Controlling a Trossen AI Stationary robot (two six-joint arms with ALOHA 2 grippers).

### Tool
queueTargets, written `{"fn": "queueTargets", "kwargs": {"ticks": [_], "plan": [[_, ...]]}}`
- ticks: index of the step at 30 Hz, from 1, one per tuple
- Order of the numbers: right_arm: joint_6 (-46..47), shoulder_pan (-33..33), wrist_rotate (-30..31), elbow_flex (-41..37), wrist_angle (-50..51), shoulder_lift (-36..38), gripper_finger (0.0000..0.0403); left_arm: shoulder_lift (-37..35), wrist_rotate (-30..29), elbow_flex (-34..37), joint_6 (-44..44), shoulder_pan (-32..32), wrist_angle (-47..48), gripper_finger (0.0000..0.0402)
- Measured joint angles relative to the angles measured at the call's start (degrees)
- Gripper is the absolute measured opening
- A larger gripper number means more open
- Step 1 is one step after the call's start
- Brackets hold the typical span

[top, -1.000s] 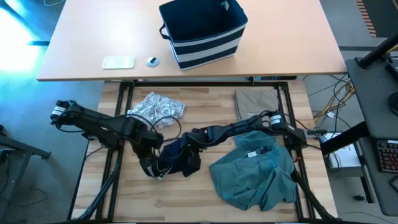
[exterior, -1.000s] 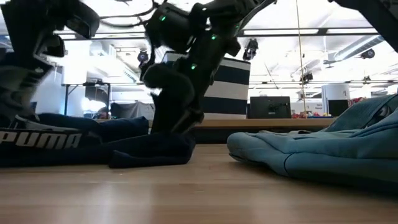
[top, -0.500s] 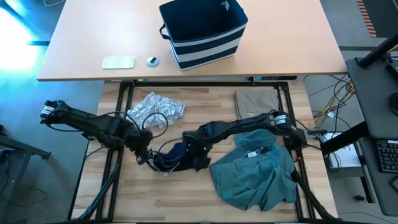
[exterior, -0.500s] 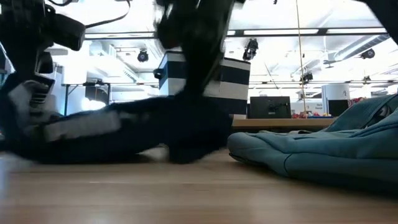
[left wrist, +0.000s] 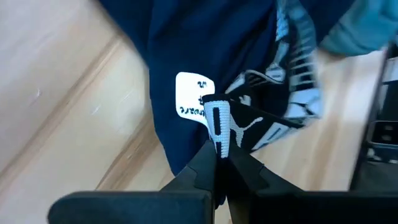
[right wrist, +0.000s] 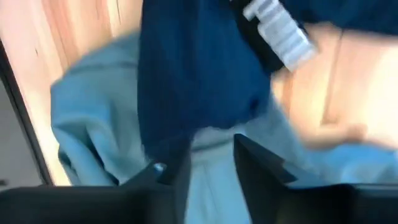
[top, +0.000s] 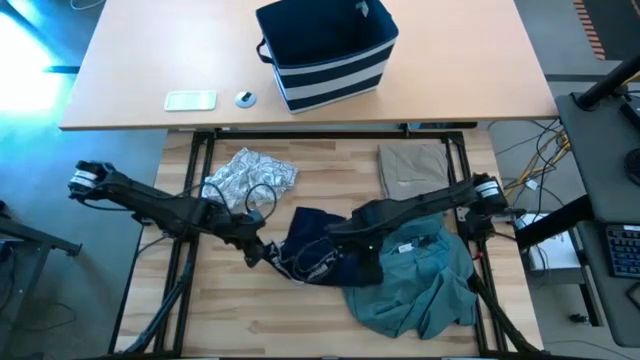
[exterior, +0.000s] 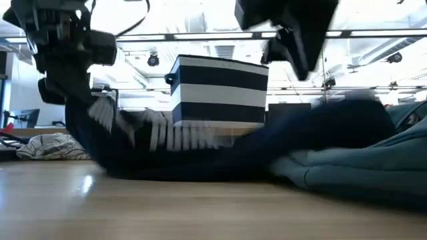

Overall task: Fold Laundry from Bin
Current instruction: Fold the blue boxer

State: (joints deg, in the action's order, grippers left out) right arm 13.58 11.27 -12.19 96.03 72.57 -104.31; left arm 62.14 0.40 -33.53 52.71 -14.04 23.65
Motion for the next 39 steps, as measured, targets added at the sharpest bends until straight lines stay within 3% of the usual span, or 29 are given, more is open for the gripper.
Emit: {"fn": "queueTargets", "kwargs": {"ticks": [3, 7, 13, 20, 26, 30, 34, 39], "plan": [[2.8, -0.1, -0.2, -3.0, -2.1, 1.3, 0.0162, 2.6, 0.1, 0.4, 0.5, 0.0, -0.3, 0.0000], [7.7, -1.7, 0.2, -10.3, -15.9, 2.7, 0.0200, 5.4, 0.6, 0.1, 0.6, 0.0, -1.0, 0.0000], [21.1, -6.0, 0.1, -24.0, -36.0, 3.9, 0.0218, 8.4, 1.1, -2.2, -0.8, -0.2, -1.0, 0.0000], [34.9, -9.5, 0.2, -32.4, -47.5, 2.8, 0.0216, 9.6, 1.8, -4.1, -2.5, -0.2, 0.3, 0.0000], [35.4, -9.3, -1.9, -34.1, -56.4, 2.5, 0.0180, 8.6, 1.8, -4.3, -2.6, -0.2, 2.3, 0.0000], [32.0, -9.0, 0.3, -32.0, -55.9, 2.5, 0.0114, 7.6, 1.7, -4.3, -2.6, -0.2, 3.4, 0.0000], [27.6, -9.1, 0.4, -28.7, -54.0, 3.5, 0.0024, 6.3, 1.5, -4.2, -2.6, -0.2, 4.9, 0.0000], [22.9, -8.7, 2.2, -22.4, -42.4, 8.7, 0.0011, 2.0, -1.7, -4.2, -2.2, -0.2, 8.0, 0.0000]]}}
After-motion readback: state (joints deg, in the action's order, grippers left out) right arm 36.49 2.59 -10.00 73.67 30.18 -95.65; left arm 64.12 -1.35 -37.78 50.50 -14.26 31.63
